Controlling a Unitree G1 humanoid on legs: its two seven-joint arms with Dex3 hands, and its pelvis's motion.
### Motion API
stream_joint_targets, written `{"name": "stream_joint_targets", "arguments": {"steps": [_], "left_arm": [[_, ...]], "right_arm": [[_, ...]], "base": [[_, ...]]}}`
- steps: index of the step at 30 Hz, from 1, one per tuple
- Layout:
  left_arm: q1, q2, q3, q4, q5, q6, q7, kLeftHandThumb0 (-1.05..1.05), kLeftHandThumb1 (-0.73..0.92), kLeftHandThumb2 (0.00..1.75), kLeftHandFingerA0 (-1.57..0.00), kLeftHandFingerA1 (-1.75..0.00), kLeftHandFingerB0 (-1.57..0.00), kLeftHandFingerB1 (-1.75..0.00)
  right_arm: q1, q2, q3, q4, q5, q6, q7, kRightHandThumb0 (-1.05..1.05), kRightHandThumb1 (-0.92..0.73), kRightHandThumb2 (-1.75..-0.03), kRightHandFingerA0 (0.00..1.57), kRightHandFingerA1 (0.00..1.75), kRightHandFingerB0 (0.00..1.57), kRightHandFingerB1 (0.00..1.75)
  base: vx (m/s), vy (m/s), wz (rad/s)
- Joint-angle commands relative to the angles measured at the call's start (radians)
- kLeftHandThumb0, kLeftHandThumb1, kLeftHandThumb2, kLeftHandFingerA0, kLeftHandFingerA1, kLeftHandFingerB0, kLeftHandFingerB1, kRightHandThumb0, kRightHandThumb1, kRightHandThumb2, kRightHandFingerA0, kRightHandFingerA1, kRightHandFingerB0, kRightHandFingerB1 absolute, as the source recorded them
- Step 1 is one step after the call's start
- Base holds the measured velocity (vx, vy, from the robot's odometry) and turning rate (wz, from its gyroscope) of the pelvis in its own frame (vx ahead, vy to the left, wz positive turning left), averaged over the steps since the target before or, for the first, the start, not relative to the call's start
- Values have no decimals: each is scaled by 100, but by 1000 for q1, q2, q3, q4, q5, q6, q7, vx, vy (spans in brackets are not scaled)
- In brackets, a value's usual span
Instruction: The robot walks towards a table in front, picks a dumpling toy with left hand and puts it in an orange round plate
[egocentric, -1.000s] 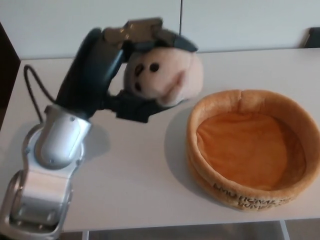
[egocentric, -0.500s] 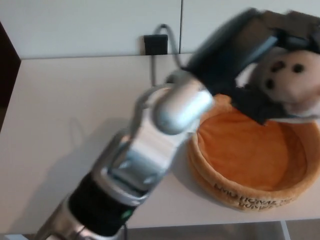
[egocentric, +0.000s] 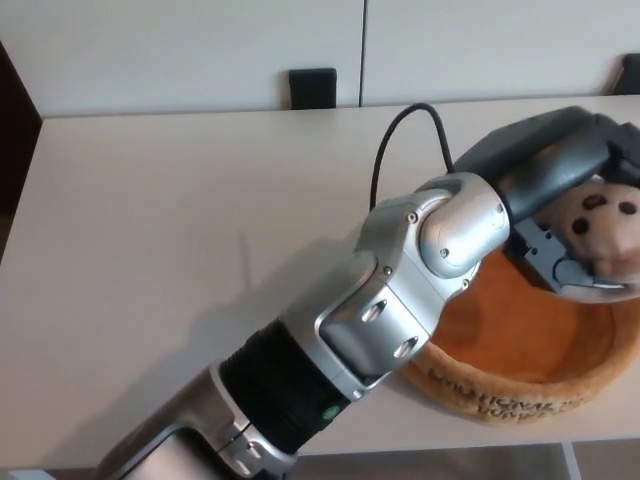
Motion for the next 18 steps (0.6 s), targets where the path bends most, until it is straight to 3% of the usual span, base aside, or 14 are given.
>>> {"name": "stream_joint_targets", "arguments": {"steps": [1, 2, 4, 5, 6, 7, 10, 11, 12, 13, 14, 15, 17, 18], "left_arm": [[-14, -3, 7, 58, 55, 40, 28, -9, 64, 82, -100, -73, -92, -78], [-3, -2, 14, 65, 61, 36, 48, -11, 66, 77, -102, -87, -90, -82], [3, 8, 17, 67, 79, 41, 63, -8, 63, 67, -100, -88, -87, -80], [5, 14, 20, 67, 83, 39, 65, -9, 67, 70, -97, -86, -85, -76], [6, 19, 24, 68, 86, 35, 66, -9, 67, 70, -97, -86, -85, -76], [11, 23, 29, 65, 90, 32, 75, -15, 69, 64, -95, -75, -85, -68], [26, 29, 40, 55, 102, 18, 100, -28, 72, 61, -94, -75, -78, -57], [21, 50, 17, 41, 131, 20, 84, -50, 60, 58, -41, -47, -27, -31], [19, 56, 10, 37, 139, 20, 80, -50, 60, 58, -41, -47, -27, -31], [10, 71, -12, 27, 157, 34, 49, -72, 41, 85, 0, -18, 0, -21], [-1, 90, -43, 13, 177, 53, 7, -79, 43, 87, 0, -4, 0, -13], [-4, 96, -53, 7, 182, 58, -6, -79, 43, 87, 0, -4, 0, -13], [-8, 105, -69, -4, 176, 61, -40, -101, 46, 70, 0, -1, 0, -11], [-16, 111, -78, -7, 177, 62, -58, -84, 44, 91, 0, 0, 0, -8]], "right_arm": [[9, -12, 2, 1, -1, -30, 12, -29, -56, -57, 59, 87, 29, 64], [13, -11, -6, -1, 10, -33, 24, -28, -59, -59, 58, 88, 29, 66], [16, -12, -7, -3, 12, -39, 36, -28, -59, -57, 55, 85, 28, 64], [15, -13, -5, -3, 10, -37, 35, -23, -40, -90, 55, 78, 24, 61], [14, -13, -3, -2, 7, -35, 32, -23, -40, -90, 55, 78, 24, 61], [12, -14, 0, -1, 2, -31, 25, -28, -57, -57, 56, 82, 28, 60], [11, -17, 18, 0, -18, -34, 10, -30, -57, -58, 54, 79, 28, 59], [11, -17, 20, 0, -19, -38, 8, -27, -37, -87, 57, 79, 24, 61], [11, -17, 21, 0, -18, -39, 7, -27, -37, -87, 57, 79, 24, 61], [12, -16, 13, 1, -7, -42, 21, -31, -58, -57, 53, 84, 28, 64], [15, -14, 0, 1, 10, -43, 38, -30, -58, -58, 53, 84, 28, 65], [16, -13, -4, 1, 15, -42, 42, -30, -58, -58, 53, 84, 28, 65], [17, -11, -6, -1, 15, -43, 40, -28, -61, -60, 55, 85, 29, 66], [12, -11, -6, 1, 13, -42, 40, -32, -59, -59, 50, 83, 26, 64]], "base": [[0, 0, 0], [0, 0, 0], [0, 0, 0], [0, 0, 0], [0, 0, 0], [0, 0, 0], [0, 0, 0], [0, 0, 0], [0, 0, 0], [0, 0, 0], [0, 0, 0], [0, 0, 0], [0, 0, 0], [0, 0, 0]]}}
